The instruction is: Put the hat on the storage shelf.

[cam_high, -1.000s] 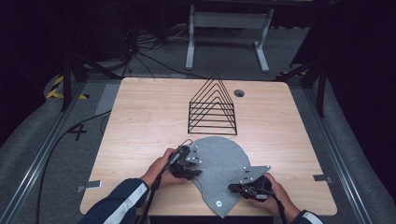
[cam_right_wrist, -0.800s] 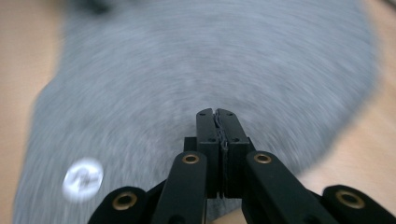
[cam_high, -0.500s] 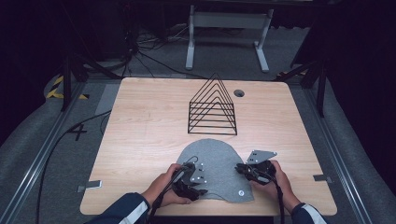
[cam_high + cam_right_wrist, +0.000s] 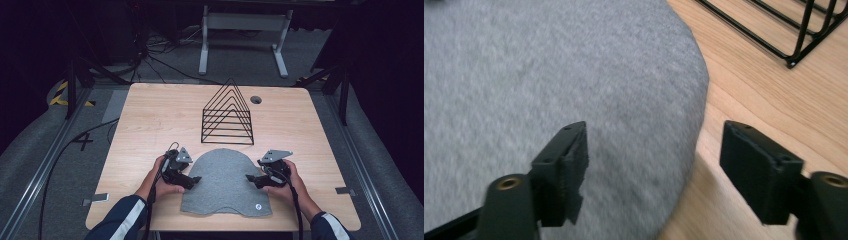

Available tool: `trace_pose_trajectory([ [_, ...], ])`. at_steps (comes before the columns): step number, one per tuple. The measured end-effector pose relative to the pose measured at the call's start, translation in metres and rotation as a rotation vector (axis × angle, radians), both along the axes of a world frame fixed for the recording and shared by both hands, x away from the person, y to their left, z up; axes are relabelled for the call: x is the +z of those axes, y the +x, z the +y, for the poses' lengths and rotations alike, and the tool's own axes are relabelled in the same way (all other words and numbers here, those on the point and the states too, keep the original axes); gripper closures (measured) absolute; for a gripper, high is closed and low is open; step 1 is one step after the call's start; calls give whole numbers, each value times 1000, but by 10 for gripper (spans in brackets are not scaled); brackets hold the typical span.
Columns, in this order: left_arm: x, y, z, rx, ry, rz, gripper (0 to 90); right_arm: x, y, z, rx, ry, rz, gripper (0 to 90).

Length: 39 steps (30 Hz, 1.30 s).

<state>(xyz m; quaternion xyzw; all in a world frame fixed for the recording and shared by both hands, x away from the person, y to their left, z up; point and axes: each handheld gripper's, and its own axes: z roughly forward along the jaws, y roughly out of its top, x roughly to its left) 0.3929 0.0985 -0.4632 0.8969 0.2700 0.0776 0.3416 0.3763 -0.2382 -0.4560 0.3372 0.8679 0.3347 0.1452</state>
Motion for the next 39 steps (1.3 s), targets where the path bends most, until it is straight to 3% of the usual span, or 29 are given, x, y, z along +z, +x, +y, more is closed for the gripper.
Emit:
trace_pose_trajectory([
  [1,-4,4,-4,-5,24,-5,173,-1,2,2,-9,-4,6,237],
  [6,-5,4,-12,-24,19,-13,153,-4,5,13,-55,-20,36,201],
  [13,-4,0,-18,-19,33,-7,154,-2,1,18,-43,-36,52,202],
  [15,-3,-2,-18,-37,30,-8,231,-2,-1,20,-31,-44,55,216],
  [16,-2,-4,-19,-43,27,-2,231,-1,-2,21,-29,-47,58,243],
  [18,0,-7,-20,-58,29,0,345,1,-5,23,-10,-47,62,364],
  [19,0,-7,-20,-58,29,0,366,1,-5,23,-10,-47,62,364],
  [20,0,-7,-19,-70,31,-4,406,2,-7,24,22,-44,62,467],
  [21,0,-8,-19,-80,24,-5,406,2,-7,24,22,-44,62,467],
  [22,1,-9,-19,-91,19,-1,447,3,-10,25,38,-36,62,565],
  [23,1,-9,-19,-91,19,-1,480,3,-10,25,38,-36,62,565],
  [24,1,-9,-19,-110,19,-6,518,3,-12,26,57,-24,64,675],
  [26,1,-9,-19,-125,5,3,608,2,-14,27,71,-18,64,732],
  [30,2,-11,-20,-152,2,7,765,3,-15,24,83,-20,65,819],
  [34,5,-13,-23,-171,26,-6,803,5,-15,19,83,-16,65,833],
  [39,18,-12,-21,-175,-9,-36,812,16,-14,10,77,17,31,835],
])
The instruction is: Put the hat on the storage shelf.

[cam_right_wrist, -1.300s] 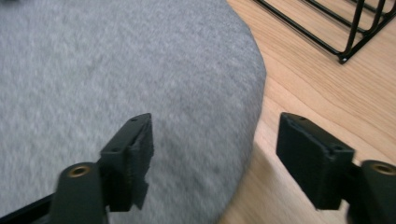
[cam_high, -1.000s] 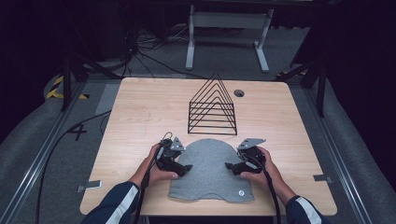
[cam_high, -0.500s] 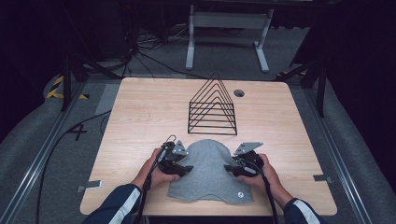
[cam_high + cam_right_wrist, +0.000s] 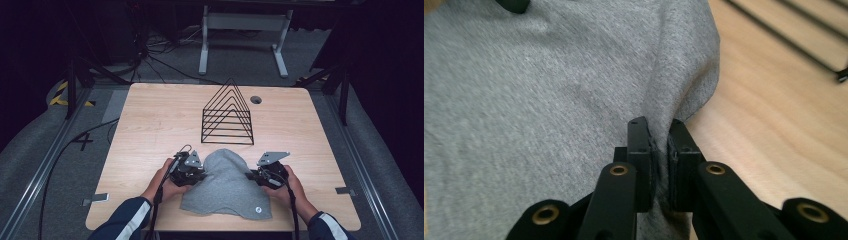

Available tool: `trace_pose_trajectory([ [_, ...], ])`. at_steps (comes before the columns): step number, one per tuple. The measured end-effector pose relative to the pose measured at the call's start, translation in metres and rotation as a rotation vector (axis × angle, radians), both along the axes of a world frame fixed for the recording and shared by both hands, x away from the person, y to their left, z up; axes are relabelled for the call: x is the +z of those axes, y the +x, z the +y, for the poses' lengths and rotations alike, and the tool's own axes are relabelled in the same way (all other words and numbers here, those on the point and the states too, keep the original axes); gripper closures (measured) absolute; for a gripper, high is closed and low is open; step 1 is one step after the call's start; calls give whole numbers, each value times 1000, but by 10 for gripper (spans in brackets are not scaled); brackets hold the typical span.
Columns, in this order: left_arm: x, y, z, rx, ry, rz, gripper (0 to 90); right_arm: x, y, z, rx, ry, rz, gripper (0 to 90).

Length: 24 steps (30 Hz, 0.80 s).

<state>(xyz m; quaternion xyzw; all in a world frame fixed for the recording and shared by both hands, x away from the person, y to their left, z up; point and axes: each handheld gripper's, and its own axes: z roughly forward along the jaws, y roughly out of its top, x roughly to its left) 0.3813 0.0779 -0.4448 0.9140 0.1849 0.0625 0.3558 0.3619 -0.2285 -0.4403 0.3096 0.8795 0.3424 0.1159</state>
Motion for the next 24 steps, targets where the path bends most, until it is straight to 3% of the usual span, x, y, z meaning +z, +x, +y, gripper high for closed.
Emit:
trace_pose_trajectory([
  [2,11,0,0,-5,1,-46,813,8,0,-3,-2,10,-25,835],
  [4,16,0,-1,-4,-5,-65,814,15,-1,-5,0,14,-50,835],
  [9,46,5,-5,2,-55,-138,815,43,-3,-12,-4,36,-133,836],
  [15,83,13,-8,-7,-84,-220,818,80,1,-21,-23,68,-213,836],
  [20,112,18,-9,-4,-104,-276,818,112,5,-26,-33,91,-268,836],
  [24,127,29,-12,-5,-115,-296,818,134,12,-29,-46,100,-303,835],
])
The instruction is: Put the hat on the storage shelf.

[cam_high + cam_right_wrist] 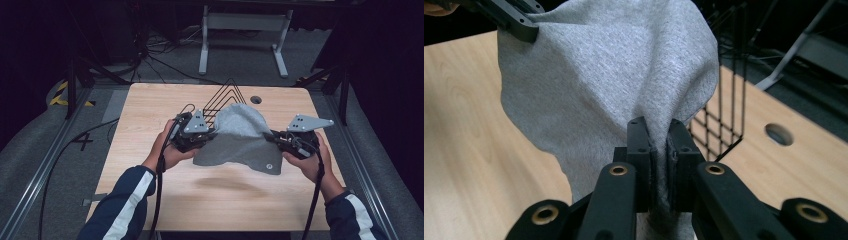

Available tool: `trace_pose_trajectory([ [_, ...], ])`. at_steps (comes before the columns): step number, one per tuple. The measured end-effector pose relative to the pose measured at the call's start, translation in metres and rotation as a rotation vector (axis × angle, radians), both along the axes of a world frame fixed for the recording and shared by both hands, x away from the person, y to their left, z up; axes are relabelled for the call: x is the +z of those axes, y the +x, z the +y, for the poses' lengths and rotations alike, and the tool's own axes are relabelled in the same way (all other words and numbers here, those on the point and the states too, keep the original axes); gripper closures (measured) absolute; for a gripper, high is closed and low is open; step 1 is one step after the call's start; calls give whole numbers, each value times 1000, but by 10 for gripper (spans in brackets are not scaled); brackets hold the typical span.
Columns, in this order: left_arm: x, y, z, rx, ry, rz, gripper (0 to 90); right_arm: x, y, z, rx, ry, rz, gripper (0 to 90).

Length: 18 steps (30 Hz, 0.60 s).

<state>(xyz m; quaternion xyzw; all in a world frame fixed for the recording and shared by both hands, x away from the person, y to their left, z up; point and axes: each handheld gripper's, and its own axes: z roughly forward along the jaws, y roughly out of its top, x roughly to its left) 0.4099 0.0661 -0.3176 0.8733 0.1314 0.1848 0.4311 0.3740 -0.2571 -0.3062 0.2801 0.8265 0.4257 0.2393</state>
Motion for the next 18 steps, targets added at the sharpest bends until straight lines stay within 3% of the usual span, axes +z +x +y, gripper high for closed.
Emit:
trace_pose_trajectory([
  [3,9,7,0,5,-6,-10,819,9,5,-1,-8,11,-10,835],
  [4,19,14,0,9,-21,-20,818,17,11,-1,-11,25,-22,836],
  [7,26,17,0,13,-31,-30,819,28,15,-2,-11,42,-43,837],
  [9,40,22,0,19,-47,-52,820,35,19,-3,-14,50,-55,837],
  [12,51,24,0,17,-50,-64,821,43,23,-4,-19,54,-65,837],
  [18,79,36,-3,36,-100,-88,822,65,37,-8,-45,67,-93,838],
])
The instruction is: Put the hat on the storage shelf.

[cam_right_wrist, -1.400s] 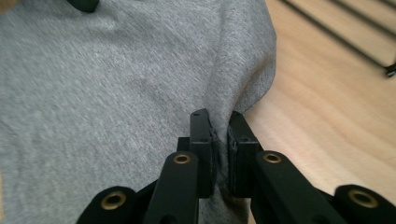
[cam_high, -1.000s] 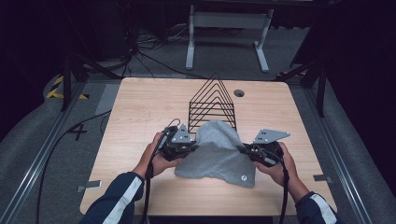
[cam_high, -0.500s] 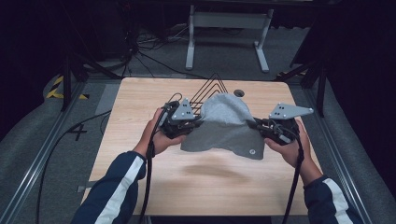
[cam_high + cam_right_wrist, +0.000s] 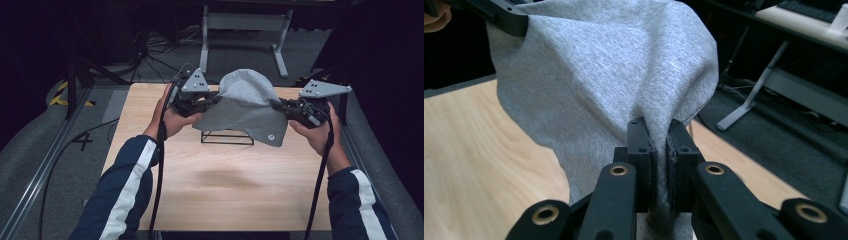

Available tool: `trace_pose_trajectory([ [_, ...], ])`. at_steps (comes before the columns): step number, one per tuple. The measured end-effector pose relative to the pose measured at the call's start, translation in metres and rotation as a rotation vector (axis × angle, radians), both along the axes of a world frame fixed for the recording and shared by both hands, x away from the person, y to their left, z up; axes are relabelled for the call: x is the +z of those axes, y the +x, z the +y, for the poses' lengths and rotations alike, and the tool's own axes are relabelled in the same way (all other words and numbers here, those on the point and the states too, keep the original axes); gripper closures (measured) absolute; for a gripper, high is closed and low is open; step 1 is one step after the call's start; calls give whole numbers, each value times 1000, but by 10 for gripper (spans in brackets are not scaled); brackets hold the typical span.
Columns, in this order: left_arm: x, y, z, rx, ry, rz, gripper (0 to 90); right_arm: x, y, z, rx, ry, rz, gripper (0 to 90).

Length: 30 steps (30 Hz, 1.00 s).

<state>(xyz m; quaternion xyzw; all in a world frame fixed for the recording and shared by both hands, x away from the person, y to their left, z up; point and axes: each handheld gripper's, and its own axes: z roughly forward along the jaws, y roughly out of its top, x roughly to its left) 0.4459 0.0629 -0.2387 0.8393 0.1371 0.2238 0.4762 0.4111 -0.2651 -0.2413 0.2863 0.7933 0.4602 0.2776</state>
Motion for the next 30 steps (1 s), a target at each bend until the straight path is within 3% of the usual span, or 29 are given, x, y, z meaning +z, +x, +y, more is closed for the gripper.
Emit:
trace_pose_trajectory([
  [8,23,17,-2,20,-19,-20,823,31,20,-3,-23,37,-42,840],
  [14,27,33,4,49,-26,-13,823,40,42,8,-33,28,-47,840],
  [19,27,49,8,82,-16,0,823,42,54,14,-32,34,-45,840],
  [22,25,57,8,95,-33,17,823,41,63,15,-37,38,-37,840],
  [30,11,69,5,94,-30,52,823,29,82,13,-40,59,-17,839],
])
